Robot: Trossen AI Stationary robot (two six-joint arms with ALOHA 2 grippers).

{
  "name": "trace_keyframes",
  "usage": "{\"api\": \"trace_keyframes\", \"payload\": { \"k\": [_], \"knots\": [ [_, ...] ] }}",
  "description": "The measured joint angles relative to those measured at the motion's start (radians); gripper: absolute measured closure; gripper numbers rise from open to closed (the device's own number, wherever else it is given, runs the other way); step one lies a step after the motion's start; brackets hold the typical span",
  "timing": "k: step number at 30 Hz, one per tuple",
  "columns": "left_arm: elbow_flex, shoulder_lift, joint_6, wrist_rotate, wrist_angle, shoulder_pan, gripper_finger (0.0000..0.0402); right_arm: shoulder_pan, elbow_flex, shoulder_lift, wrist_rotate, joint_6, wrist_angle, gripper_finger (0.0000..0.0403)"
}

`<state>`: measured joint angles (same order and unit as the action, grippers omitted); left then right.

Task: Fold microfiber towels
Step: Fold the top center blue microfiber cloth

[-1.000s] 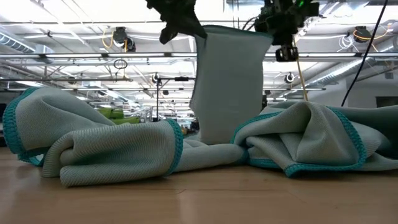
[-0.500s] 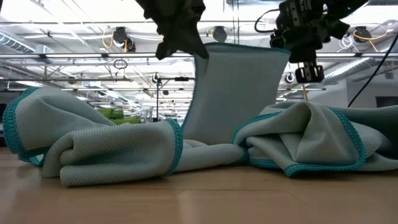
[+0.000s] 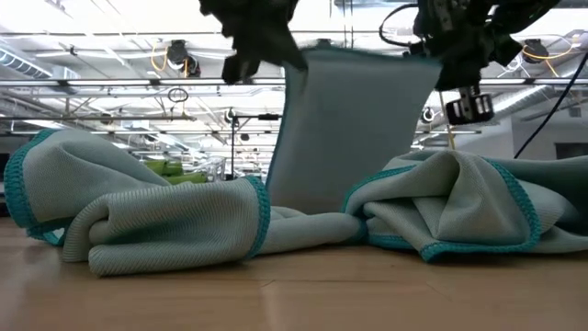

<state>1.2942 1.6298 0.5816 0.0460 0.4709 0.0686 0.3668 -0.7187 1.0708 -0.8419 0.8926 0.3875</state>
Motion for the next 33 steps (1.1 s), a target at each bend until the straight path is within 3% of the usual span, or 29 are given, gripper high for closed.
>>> {"api": "trace_keyframes", "payload": {
  "k": [6, 16, 20, 26, 33],
  "knots": [
    [0.002, -0.014, 0.009, -0.069, 0.001, 0.05, 0.0394, -0.041, -0.001, 0.002, -0.078, 0.052, -0.02, 0.0403],
    [-0.017, -0.013, -0.051, -0.223, 0.056, -0.049, 0.0396, 0.073, -0.001, 0.077, 0.136, -0.12, -0.055, 0.0403],
    [-0.082, -0.012, -0.057, -0.223, 0.035, -0.113, 0.0395, 0.126, -0.001, 0.166, 0.181, -0.195, -0.139, 0.0403],
    [-0.203, -0.012, -0.088, -0.182, -0.126, -0.2, 0.0398, 0.201, -0.001, 0.276, 0.256, -0.264, -0.226, 0.0403],
    [-0.27, -0.012, -0.136, -0.175, -0.279, -0.257, 0.0397, 0.291, -0.001, 0.384, 0.254, -0.3, -0.336, 0.0403]
  ]
}}
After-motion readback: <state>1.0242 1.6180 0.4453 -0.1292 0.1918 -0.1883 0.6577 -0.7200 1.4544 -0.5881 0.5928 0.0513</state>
